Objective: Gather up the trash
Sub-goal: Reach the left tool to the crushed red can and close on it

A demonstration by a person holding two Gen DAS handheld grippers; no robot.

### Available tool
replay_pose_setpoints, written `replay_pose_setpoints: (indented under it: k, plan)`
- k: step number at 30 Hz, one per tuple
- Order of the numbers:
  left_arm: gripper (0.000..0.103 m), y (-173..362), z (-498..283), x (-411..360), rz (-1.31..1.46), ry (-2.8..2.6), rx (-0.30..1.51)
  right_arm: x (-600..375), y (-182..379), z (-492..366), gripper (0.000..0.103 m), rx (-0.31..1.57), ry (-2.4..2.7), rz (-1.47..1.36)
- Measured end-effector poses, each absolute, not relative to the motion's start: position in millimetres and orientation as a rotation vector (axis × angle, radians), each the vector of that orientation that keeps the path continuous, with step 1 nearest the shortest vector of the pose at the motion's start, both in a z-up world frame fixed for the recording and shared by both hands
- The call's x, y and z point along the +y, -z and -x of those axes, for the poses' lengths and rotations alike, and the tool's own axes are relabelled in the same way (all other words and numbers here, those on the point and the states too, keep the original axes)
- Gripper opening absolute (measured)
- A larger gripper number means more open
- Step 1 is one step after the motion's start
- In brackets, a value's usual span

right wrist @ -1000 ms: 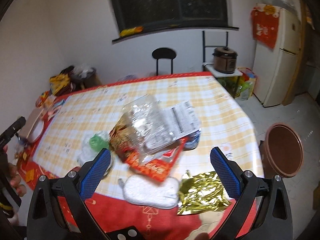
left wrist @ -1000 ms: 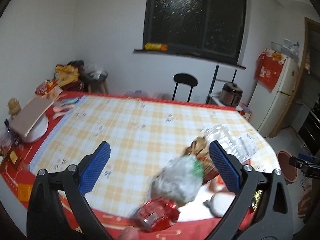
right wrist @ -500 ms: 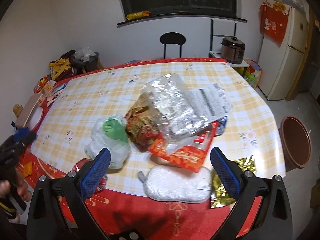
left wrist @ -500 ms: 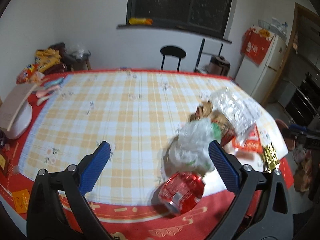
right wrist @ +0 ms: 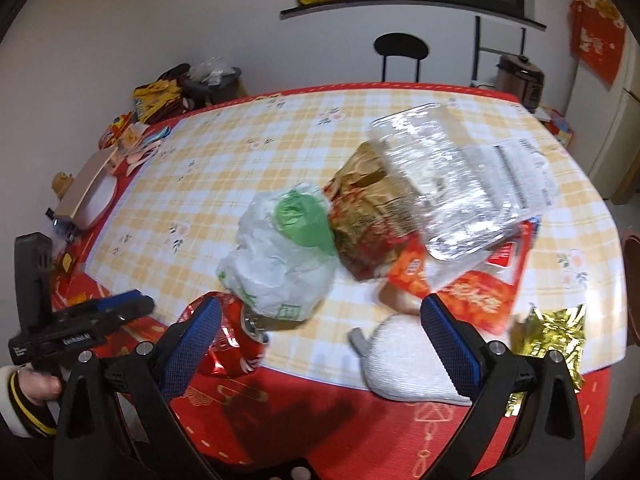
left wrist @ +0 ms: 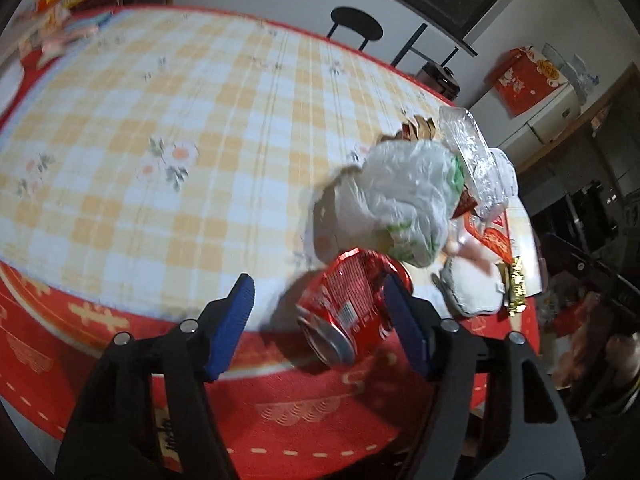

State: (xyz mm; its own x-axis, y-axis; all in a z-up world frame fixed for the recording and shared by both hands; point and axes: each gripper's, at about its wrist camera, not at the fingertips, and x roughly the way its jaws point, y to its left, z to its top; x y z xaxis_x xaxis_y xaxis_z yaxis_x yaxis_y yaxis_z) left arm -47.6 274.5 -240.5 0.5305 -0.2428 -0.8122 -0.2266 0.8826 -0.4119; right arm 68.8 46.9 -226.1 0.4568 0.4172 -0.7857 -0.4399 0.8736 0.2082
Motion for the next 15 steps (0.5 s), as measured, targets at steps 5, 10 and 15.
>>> replay_pose_setpoints:
  k: [5, 10, 15]
  plan:
    - [0.067, 271, 43, 268, 0.641, 0.041, 1.095, 58, 232, -68, 0.098, 0.956, -0.545, 0.070]
    - [0.067, 289, 44, 269, 0.722, 0.045, 1.136, 67, 244, -72, 0.098, 1.010, -0.560, 0.099]
    - [0.067, 301, 39, 267, 0.750, 0.067, 1.159, 76, 242, -76, 0.098, 1.003, -0.580, 0.110]
